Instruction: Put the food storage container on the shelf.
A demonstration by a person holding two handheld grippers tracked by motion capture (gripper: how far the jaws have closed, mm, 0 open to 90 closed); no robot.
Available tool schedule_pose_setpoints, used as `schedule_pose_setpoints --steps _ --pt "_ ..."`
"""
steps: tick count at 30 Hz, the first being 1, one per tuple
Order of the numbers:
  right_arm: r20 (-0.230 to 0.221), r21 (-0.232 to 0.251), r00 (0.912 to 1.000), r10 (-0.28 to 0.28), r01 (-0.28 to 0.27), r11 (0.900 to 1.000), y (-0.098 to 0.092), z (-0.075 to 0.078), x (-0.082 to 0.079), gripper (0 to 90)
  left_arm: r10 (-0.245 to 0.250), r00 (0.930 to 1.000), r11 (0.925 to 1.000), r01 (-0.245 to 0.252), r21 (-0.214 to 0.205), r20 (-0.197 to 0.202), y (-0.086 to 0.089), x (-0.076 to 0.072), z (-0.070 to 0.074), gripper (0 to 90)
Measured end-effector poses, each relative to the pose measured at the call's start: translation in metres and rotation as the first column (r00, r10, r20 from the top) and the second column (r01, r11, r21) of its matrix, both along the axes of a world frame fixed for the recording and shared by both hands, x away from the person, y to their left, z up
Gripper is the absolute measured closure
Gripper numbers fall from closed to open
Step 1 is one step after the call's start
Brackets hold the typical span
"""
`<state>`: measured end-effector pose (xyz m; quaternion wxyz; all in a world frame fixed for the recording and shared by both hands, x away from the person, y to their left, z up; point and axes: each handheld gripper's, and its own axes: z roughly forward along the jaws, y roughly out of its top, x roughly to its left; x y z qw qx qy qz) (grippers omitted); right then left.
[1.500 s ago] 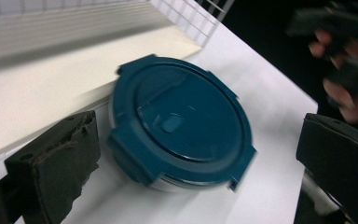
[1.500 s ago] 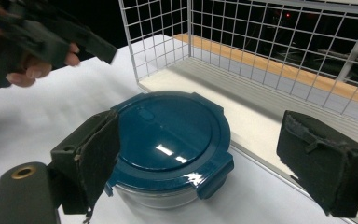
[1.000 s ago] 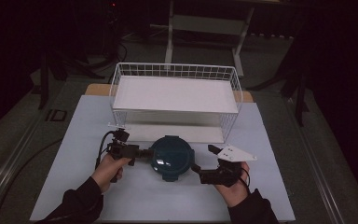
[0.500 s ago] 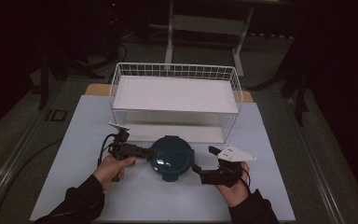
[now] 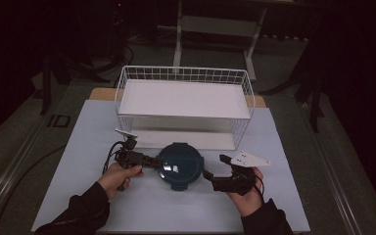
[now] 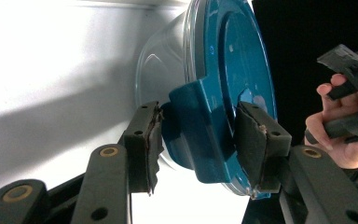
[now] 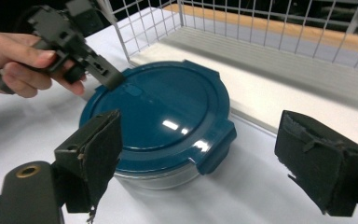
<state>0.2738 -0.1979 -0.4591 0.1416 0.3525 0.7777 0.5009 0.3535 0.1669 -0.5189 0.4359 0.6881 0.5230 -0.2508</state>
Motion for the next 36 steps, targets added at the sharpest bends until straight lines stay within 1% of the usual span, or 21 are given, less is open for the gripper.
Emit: schedule_pose_setpoints --steps 2,4,6,8,10,11,12,14,16,19,21,23,24,25,26,27,28,31,33,34,36 --pt "-0.026 0.006 0.9997 0.001 -0.001 1.0000 0.000 -0.002 0.002 16.2 -0.003 0.9998 1.0000 0.003 0.003 0.018 0.000 -0.003 0.003 53.7" --pt "-0.050 0.016 0.9987 0.001 0.000 0.9999 -0.001 -0.004 0.005 16.9 -0.001 0.9988 0.9998 0.000 0.020 0.049 -0.002 -0.008 0.006 54.0" --pt "-0.087 0.027 0.9962 0.003 0.000 0.9996 0.000 -0.006 0.007 18.5 -0.009 0.9974 0.9996 0.007 0.025 0.072 -0.003 -0.012 0.008 54.2" --pt "-0.142 0.050 0.9898 0.009 -0.001 0.9988 -0.001 -0.010 0.012 21.2 -0.012 0.9958 0.9995 0.010 0.029 0.090 -0.002 -0.015 0.009 54.7" --pt "-0.197 0.082 0.9801 0.026 -0.010 0.9966 -0.003 -0.013 0.016 23.4 -0.018 0.9936 0.9994 0.015 0.033 0.111 -0.002 -0.018 0.011 55.1" --pt "-0.233 0.096 0.9721 0.030 -0.008 0.9953 -0.004 -0.015 0.019 25.4 -0.023 0.9922 0.9992 0.018 0.036 0.122 -0.003 -0.019 0.011 55.2" --pt "-0.250 0.104 0.9676 0.037 -0.011 0.9945 -0.004 -0.016 0.021 28.5 -0.025 0.9908 0.9991 0.020 0.036 0.133 -0.003 -0.021 0.012 55.5" --pt "-0.301 0.130 0.9520 0.055 -0.016 0.9914 -0.006 -0.020 0.027 30.0 -0.038 0.9867 0.9986 0.031 0.043 0.158 -0.004 -0.024 0.015 56.0" --pt "-0.333 0.140 0.9408 0.066 -0.020 0.9899 -0.007 -0.023 0.030 32.0 -0.053 0.9815 0.9977 0.044 0.051 0.184 -0.004 -0.026 0.016 56.4" --pt "-0.373 0.154 0.9242 0.083 -0.027 0.9878 -0.007 -0.028 0.034 35.6 -0.066 0.9767 0.9968 0.055 0.059 0.204 -0.004 -0.029 0.017 56.7" --pt "-0.401 0.161 0.9108 0.096 -0.033 0.9864 -0.007 -0.032 0.036 38.9 -0.073 0.9721 0.9962 0.061 0.063 0.223 -0.004 -0.032 0.018 56.9" --pt "-0.421 0.171 0.9006 0.108 -0.039 0.9846 -0.007 -0.036 0.037 40.8 -0.082 0.9688 0.9955 0.068 0.066 0.234 -0.004 -0.033 0.018 57.1" --pt "-0.426 0.176 0.8978 0.113 -0.040 0.9837 -0.007 -0.037 0.037 43.1 -0.084 0.9672 0.9953 0.071 0.066 0.239 -0.004 -0.034 0.019 57.2" --pt "-0.434 0.181 0.8924 0.123 -0.047 0.9823 -0.006 -0.039 0.038 44.7 -0.085 0.9671 0.9953 0.071 0.066 0.240 -0.004 -0.035 0.019 57.4" --pt "-0.436 0.181 0.8913 0.123 -0.047 0.9824 -0.006 -0.039 0.038 45.3 -0.086 0.9656 0.9952 0.073 0.065 0.245 -0.004 -0.035 0.019 57.5" --pt "-0.443 0.192 0.8860 0.135 -0.054 0.9800 -0.007 -0.041 0.039 49.8 -0.086 0.9655 0.9953 0.072 0.065 0.246 -0.004 -0.036 0.019 57.6" --pt "-0.454 0.208 0.8783 0.151 -0.060 0.9762 -0.007 -0.041 0.039 52.0 -0.088 0.9649 0.9951 0.073 0.067 0.248 -0.004 -0.036 0.019 57.7" --pt "-0.463 0.218 0.8704 0.166 -0.070 0.9735 -0.006 -0.043 0.039 52.8 -0.093 0.9611 0.9945 0.077 0.072 0.260 -0.005 -0.038 0.020 57.9" --pt "-0.474 0.232 0.8629 0.175 -0.069 0.9703 -0.007 -0.044 0.039 53.4 -0.101 0.9574 0.9934 0.082 0.080 0.270 -0.005 -0.040 0.021 57.9" --pt "-0.478 0.239 0.8602 0.178 -0.068 0.9686 -0.007 -0.045 0.038 53.6 -0.098 0.9575 0.9936 0.079 0.081 0.271 -0.005 -0.041 0.021 58.0" --pt "-0.491 0.259 0.8513 0.184 -0.059 0.9640 -0.007 -0.047 0.038 54.2 -0.098 0.9567 0.9936 0.078 0.081 0.274 -0.005 -0.043 0.020 57.9"
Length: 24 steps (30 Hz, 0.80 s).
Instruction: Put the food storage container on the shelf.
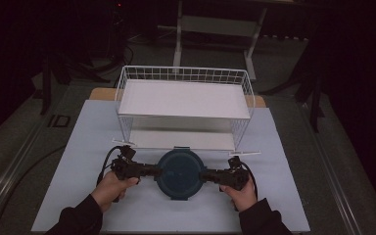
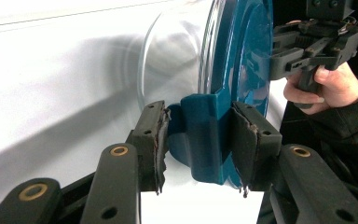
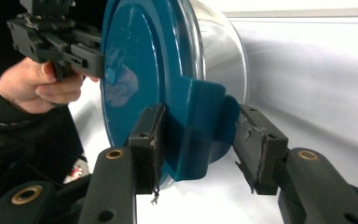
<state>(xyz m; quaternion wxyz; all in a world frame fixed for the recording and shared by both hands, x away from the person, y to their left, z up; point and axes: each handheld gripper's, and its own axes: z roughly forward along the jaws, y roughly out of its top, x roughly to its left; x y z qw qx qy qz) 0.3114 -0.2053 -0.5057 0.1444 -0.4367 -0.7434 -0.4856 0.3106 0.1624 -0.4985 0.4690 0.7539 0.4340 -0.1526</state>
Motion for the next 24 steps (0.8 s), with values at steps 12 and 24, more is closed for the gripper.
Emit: schedule_pose_setpoints --steps 12,24 --pt "0.015 0.012 0.9992 -0.038 0.037 0.9992 0.004 0.001 -0.009 55.6 0.047 0.9987 0.9987 -0.048 0.019 0.021 -0.001 -0.014 0.001 57.6" --pt "0.027 0.032 0.9990 -0.037 0.036 0.9989 0.000 0.006 -0.013 55.8 0.046 0.9974 0.9984 -0.047 0.031 0.055 -0.006 -0.018 0.014 57.7"
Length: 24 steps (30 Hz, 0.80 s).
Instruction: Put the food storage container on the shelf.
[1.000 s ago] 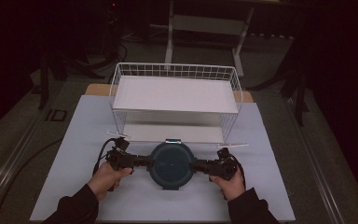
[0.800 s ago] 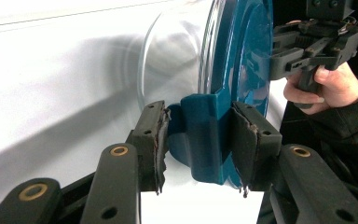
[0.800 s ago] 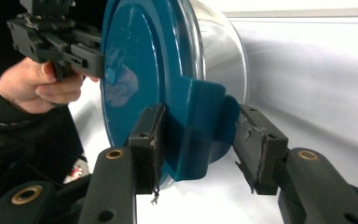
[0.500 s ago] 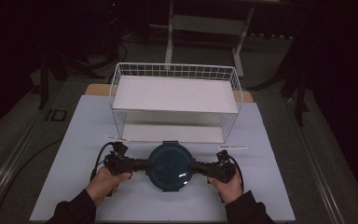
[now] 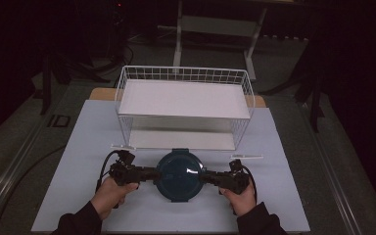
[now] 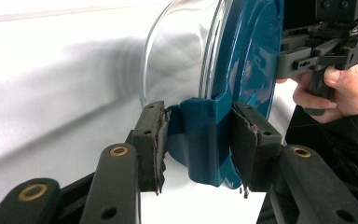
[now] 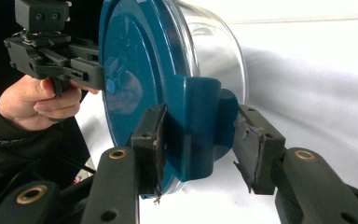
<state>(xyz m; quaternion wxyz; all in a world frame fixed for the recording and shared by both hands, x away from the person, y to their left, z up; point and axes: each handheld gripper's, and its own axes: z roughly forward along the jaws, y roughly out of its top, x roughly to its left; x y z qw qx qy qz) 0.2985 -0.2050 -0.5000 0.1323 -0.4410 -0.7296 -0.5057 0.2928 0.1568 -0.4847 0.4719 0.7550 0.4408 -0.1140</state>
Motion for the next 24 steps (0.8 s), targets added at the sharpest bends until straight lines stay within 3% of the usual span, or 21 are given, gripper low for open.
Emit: schedule_pose_setpoints --steps 10,14,19,24 --pt "0.108 -0.003 0.9939 -0.024 0.025 0.9997 -0.010 0.030 0.011 55.8 0.000 0.9949 0.9998 0.002 -0.021 0.100 -0.010 0.016 0.025 57.6" --pt "0.128 -0.006 0.9915 -0.026 0.027 0.9996 -0.013 0.040 0.021 55.8 0.012 0.9913 0.9996 -0.008 -0.028 0.131 -0.013 0.025 0.031 57.5" --pt "0.144 -0.011 0.9890 -0.033 0.035 0.9993 -0.016 0.044 0.035 55.7 0.030 0.9887 0.9990 -0.025 -0.038 0.147 -0.016 0.037 0.030 57.4" --pt "0.142 -0.015 0.9891 -0.040 0.043 0.9990 -0.018 0.037 0.050 55.6 0.036 0.9894 0.9988 -0.031 -0.038 0.141 -0.020 0.051 0.021 57.4"
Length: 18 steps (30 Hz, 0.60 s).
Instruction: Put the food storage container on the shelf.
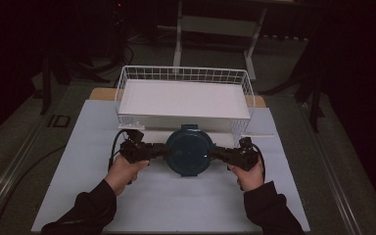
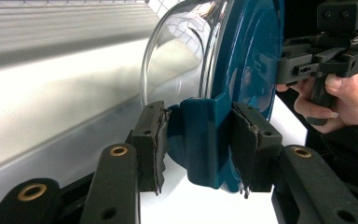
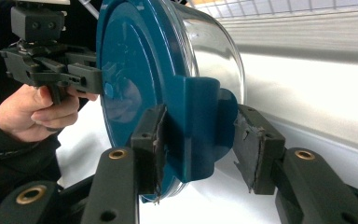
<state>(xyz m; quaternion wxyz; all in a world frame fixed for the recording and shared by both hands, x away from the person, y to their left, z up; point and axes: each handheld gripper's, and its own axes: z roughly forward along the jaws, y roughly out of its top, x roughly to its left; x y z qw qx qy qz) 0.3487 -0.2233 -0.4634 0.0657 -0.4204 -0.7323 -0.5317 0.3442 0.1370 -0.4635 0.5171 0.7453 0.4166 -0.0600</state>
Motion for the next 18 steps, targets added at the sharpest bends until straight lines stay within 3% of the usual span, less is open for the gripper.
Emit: schedule_pose_setpoints --steps 4,11,18 --pt "-0.012 -0.002 0.9999 -0.002 0.002 1.0000 -0.001 -0.010 0.009 55.6 0.001 1.0000 0.9998 -0.001 0.020 -0.001 -0.001 0.009 -0.006 57.4" --pt "-0.025 0.005 0.9995 -0.021 0.021 0.9998 -0.001 -0.025 0.025 55.4 0.031 0.9993 0.9995 -0.031 0.010 -0.019 -0.003 0.022 -0.019 57.3" --pt "-0.022 -0.008 0.9982 -0.057 0.056 0.9984 -0.002 -0.033 0.035 55.1 0.051 0.9987 0.9987 -0.051 0.010 -0.005 -0.008 0.033 -0.029 57.0"
